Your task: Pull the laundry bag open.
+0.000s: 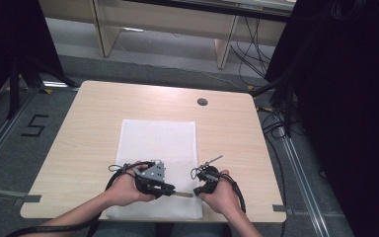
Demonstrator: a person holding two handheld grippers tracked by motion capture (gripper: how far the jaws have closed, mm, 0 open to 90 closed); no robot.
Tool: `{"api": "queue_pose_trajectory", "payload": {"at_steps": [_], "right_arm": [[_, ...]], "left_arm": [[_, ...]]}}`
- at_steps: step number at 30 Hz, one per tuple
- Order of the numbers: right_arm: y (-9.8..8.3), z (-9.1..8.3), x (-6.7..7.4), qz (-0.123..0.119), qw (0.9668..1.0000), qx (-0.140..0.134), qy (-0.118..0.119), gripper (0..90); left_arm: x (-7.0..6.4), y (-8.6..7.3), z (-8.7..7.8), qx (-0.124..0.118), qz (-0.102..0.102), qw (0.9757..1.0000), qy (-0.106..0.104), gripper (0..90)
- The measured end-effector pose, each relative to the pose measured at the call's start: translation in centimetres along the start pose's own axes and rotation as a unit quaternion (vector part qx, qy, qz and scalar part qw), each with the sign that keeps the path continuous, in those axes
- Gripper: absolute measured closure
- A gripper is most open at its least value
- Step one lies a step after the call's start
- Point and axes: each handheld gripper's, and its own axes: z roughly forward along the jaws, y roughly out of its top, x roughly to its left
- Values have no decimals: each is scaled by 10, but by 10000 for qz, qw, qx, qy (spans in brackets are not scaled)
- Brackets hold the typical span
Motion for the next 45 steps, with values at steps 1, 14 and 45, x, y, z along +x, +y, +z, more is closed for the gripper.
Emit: {"api": "queue_pose_trajectory", "payload": {"at_steps": [1,14,45], "right_arm": [[0,0,0,7,10000,15,-5,900],[0,0,1,70,10000,45,-9,900],[3,0,0,73,9999,31,-127,900]], "left_arm": [[0,-2,-1,-61,-78,10000,-15,822],[4,-4,-7,10,-59,10000,-52,821],[19,-12,-3,62,-196,9998,53,820]]}}
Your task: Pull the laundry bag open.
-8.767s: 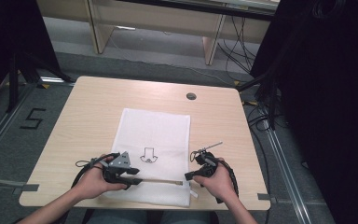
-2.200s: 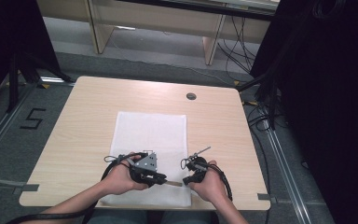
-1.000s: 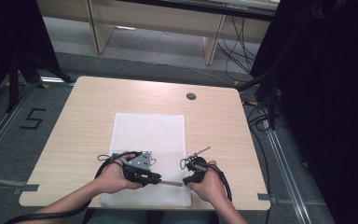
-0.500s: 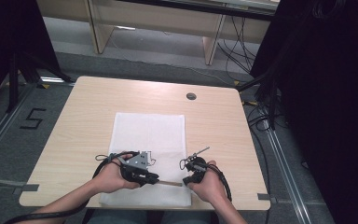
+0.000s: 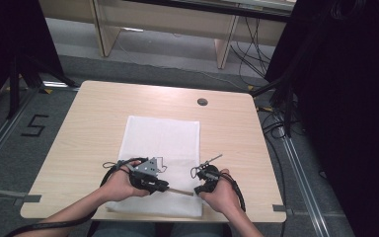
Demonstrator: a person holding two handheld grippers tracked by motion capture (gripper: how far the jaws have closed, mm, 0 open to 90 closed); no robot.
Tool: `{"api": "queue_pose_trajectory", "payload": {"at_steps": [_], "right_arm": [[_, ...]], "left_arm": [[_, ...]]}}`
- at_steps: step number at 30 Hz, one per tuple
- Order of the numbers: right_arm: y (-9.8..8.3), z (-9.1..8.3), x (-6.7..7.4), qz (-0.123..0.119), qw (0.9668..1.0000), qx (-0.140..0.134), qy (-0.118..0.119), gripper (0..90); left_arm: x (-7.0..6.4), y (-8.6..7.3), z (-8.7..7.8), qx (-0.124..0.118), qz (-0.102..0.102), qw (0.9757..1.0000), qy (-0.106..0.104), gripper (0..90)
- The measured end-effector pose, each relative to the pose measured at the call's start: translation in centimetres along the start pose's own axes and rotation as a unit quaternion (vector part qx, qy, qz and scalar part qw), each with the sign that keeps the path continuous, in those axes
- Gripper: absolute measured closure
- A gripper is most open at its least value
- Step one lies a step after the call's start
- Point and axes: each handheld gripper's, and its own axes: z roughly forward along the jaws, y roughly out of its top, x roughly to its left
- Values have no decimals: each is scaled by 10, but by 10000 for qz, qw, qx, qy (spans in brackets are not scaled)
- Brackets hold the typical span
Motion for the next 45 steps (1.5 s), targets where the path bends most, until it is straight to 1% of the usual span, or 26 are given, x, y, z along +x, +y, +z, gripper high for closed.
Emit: {"api": "queue_pose_trajectory", "payload": {"at_steps": [2,6,9,11,12,13,14,15,16,17,19,21,22,23,25,27,28,31,32,38,39,41,42,43,44,45], "right_arm": [[0,0,0,-33,10000,-19,-27,900],[1,1,1,80,9999,-65,-105,900],[2,0,0,96,9999,-22,-105,900],[2,0,1,187,9998,16,-110,900],[2,0,1,160,9998,8,-131,900],[3,1,-1,-95,9998,-74,-125,900],[2,0,2,35,9999,-29,-148,900],[2,0,2,71,9998,-7,-172,900],[2,0,3,53,9998,-1,-198,900],[2,1,3,-50,9998,-37,-196,900],[2,1,4,14,9997,-10,-238,900],[3,0,4,-13,9997,49,-235,900],[3,1,1,-245,9995,-26,-213,900],[2,1,6,36,9998,-9,-214,900],[2,1,5,-109,9996,-53,-264,900],[3,0,6,-26,9995,27,-299,900],[3,1,6,-105,9995,-12,-294,900],[3,2,6,-88,9996,-40,-270,900],[3,2,5,-163,9995,-44,-280,900],[3,1,6,-64,9996,1,-270,900],[3,1,6,-159,9994,-38,-297,900],[2,1,9,-63,9993,20,-381,900],[3,1,9,-180,9991,-26,-389,900],[3,1,11,-112,9992,18,-390,900],[3,2,10,-228,9988,-13,-439,900],[4,2,10,-285,9986,15,-443,900]], "left_arm": [[1,0,1,-27,-62,10000,11,820],[3,0,2,-40,-92,9999,54,820],[6,0,2,-39,-100,9999,41,820],[6,0,2,-8,-87,9999,51,820],[5,0,3,-48,-92,9999,23,820],[4,0,2,-23,-100,9999,35,820],[4,0,2,-24,-91,10000,31,820],[3,0,1,-40,-84,10000,-4,820],[3,0,1,-31,-73,10000,-6,820],[3,0,0,-14,-49,10000,-16,820],[2,-1,1,-41,-72,10000,-46,820],[1,0,0,-38,-63,9999,-83,821],[1,0,-1,-32,-45,9999,-94,821],[0,0,-1,-42,-13,9999,-125,821],[-2,0,-2,-20,3,9999,-147,821],[-3,1,-2,-17,-7,9998,-176,821],[-3,1,-2,-48,-10,9998,-184,821],[-4,1,-3,-46,34,9998,-173,821],[-4,1,-3,-36,56,9998,-174,821],[-3,0,-3,-31,16,9998,-217,821],[-3,0,-3,-27,32,9998,-214,821],[-3,0,-1,-27,22,9998,-214,821],[-3,0,-1,-15,21,9998,-220,821],[-2,0,-1,11,68,9997,-215,821],[-3,0,0,-18,-13,9997,-245,820],[-2,0,1,-20,25,9997,-260,820]]}}
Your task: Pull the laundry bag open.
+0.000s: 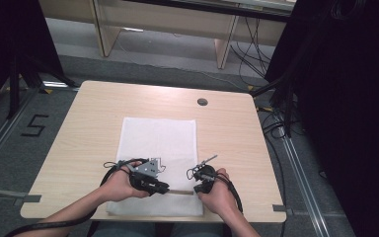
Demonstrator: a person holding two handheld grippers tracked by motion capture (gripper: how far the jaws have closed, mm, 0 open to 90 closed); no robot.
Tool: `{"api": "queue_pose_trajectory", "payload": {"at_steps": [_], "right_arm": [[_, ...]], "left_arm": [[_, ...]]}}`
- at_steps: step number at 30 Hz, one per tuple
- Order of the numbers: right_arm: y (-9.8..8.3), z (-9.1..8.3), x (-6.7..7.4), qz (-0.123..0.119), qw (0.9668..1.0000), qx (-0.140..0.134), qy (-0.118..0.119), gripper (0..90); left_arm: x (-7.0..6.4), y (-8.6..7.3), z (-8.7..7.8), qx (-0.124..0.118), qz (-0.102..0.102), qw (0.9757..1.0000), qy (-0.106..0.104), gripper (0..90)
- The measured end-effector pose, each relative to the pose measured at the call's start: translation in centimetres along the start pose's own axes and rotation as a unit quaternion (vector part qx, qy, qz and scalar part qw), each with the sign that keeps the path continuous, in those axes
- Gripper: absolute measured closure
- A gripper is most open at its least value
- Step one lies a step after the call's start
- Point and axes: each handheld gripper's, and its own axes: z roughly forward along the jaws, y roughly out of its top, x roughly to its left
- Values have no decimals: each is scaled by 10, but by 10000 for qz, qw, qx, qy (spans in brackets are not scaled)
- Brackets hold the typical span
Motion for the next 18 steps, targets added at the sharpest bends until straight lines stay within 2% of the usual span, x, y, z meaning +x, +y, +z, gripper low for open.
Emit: {"api": "queue_pose_trajectory", "payload": {"at_steps": [3,4,6,9,11,14,16,17,18], "right_arm": [[1,-1,3,64,9999,81,-44,900],[1,0,2,4,10000,53,-53,900],[1,0,2,19,10000,31,-27,900],[0,0,1,100,9999,54,-19,900],[0,0,0,51,10000,46,-3,900],[0,0,1,-11,10000,24,-29,900],[0,0,1,-4,10000,23,-27,900],[0,0,2,90,9999,64,-19,900],[-1,1,0,28,10000,-3,-32,900]], "left_arm": [[0,0,2,36,-6,10000,62,821],[0,0,3,43,-20,10000,40,821],[0,0,4,120,48,9999,51,820],[1,-1,3,112,17,9999,36,821],[1,-1,0,116,9,9999,62,821],[2,-3,-2,81,-49,10000,14,822],[2,-3,-2,134,8,9999,-12,822],[2,-3,-2,117,13,9999,-50,822],[2,-4,-2,109,12,9999,-53,822]]}}
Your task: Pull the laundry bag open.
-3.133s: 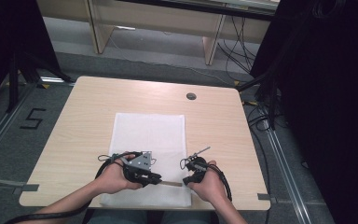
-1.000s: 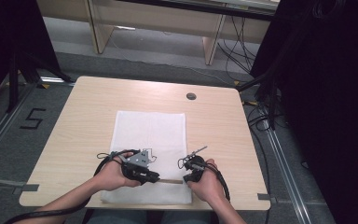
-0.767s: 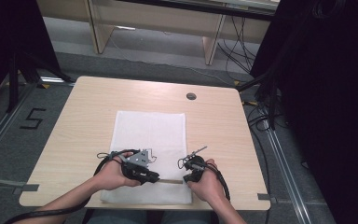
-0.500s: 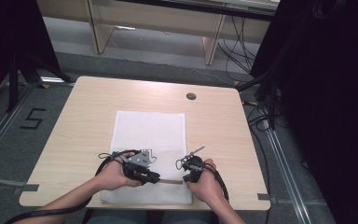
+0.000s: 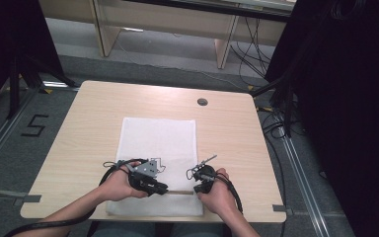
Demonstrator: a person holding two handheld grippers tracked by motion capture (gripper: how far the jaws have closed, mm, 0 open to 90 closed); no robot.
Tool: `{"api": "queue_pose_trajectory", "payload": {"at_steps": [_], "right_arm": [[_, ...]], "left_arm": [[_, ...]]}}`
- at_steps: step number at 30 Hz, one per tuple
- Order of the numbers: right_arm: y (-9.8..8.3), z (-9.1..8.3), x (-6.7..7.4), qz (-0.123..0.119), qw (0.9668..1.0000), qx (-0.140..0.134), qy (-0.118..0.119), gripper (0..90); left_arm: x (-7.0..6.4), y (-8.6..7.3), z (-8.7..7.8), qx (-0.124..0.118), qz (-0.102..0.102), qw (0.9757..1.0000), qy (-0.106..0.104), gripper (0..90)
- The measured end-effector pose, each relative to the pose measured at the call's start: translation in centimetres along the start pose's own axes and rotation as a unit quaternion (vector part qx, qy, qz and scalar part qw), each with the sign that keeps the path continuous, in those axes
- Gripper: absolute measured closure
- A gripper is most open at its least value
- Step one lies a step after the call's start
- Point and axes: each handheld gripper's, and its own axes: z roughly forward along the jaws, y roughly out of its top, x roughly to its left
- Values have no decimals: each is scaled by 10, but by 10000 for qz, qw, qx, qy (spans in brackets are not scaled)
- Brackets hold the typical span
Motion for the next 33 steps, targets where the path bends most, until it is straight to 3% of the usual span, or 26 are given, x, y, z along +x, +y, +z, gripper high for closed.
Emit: {"api": "queue_pose_trajectory", "payload": {"at_steps": [2,4,7,10,11,13,17,19,24,27,30,33], "right_arm": [[0,-2,1,130,9999,55,8,900],[0,-1,0,68,9999,-22,70,900],[0,-1,0,18,10000,33,56,900],[1,-1,-1,-18,10000,39,38,900],[1,-2,1,86,9999,82,4,900],[1,0,-1,-56,10000,8,61,900],[1,-1,-1,-14,10000,38,56,900],[1,0,-1,-92,9999,-26,82,900],[2,0,1,-6,10000,26,90,900],[1,-1,3,83,9999,76,63,900],[1,0,1,63,9999,43,101,900],[1,-1,3,77,9999,59,57,900]], "left_arm": [[1,-1,-2,97,97,9999,62,822],[3,-3,-4,-11,-81,10000,33,822],[1,-3,-4,12,4,10000,9,821],[1,-3,-4,-34,-8,10000,-74,821],[1,-3,-5,-24,3,10000,-65,821],[2,-2,-5,-36,-3,10000,-84,821],[1,-1,-6,-39,13,9999,-117,821],[2,-1,-7,-51,32,9999,-150,822],[4,-2,-10,33,207,9996,-184,822],[8,-6,-18,-106,48,9998,-180,822],[6,-4,-17,27,197,9996,-216,821],[6,-5,-18,38,184,9995,-253,821]]}}
